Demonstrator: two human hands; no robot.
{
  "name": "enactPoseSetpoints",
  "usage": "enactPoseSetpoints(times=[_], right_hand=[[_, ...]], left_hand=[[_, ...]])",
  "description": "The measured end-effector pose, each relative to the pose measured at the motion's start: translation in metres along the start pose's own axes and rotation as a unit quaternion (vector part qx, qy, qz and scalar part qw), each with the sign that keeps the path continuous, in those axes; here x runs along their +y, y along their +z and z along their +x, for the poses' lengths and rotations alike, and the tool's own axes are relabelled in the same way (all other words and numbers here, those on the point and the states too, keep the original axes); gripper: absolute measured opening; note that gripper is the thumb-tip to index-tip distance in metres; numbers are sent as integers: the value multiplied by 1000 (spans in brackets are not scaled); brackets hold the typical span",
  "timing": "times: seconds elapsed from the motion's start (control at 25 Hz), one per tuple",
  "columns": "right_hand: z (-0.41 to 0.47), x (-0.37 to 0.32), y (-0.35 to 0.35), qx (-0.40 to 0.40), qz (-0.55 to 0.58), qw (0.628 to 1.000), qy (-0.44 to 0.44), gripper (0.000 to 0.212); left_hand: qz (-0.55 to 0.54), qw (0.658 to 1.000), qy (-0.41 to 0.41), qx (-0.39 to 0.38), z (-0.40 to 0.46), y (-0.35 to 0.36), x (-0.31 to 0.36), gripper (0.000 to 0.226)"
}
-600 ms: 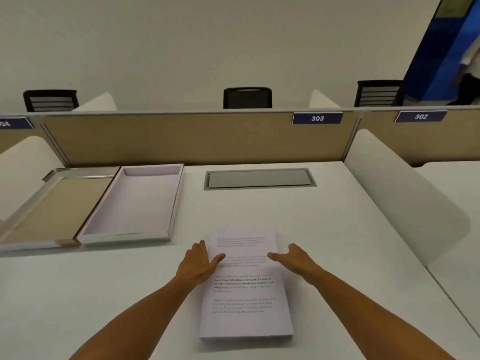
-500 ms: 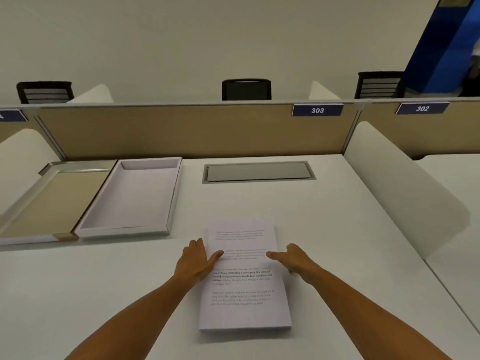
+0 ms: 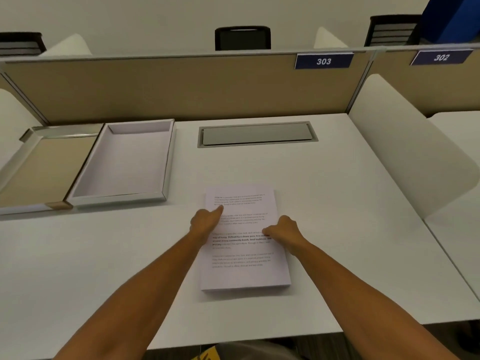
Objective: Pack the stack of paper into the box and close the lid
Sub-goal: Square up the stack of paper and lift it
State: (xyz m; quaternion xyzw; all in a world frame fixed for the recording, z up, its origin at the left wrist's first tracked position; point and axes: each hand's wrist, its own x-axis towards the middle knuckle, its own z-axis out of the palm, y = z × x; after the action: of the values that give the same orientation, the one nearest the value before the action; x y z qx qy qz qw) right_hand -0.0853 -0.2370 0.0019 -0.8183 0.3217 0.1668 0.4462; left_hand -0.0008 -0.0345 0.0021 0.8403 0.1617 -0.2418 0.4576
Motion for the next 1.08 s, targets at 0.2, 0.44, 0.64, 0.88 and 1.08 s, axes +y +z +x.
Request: enactPoseSetpoints(times=[0.2, 0.44, 0.64, 0.88, 1.08], right_hand=[[5, -2, -1, -2, -6, 1000, 0, 34], [8, 0, -1, 3, 0, 1000, 8, 35], [11, 1, 0, 1, 3, 1000, 19, 51], [15, 0, -1, -8, 11, 999, 34, 65], [16, 8, -1, -18, 33, 999, 23, 66]], left_hand=[[-98, 990, -72, -72, 13, -9, 6, 52], [-149, 977, -107, -107, 10, -6, 11, 35], [-153, 979, -79, -107, 10, -10, 11, 25], [-219, 967, -54, -119, 6, -12, -7, 39], [-205, 968, 21, -146, -2, -10, -6, 44]])
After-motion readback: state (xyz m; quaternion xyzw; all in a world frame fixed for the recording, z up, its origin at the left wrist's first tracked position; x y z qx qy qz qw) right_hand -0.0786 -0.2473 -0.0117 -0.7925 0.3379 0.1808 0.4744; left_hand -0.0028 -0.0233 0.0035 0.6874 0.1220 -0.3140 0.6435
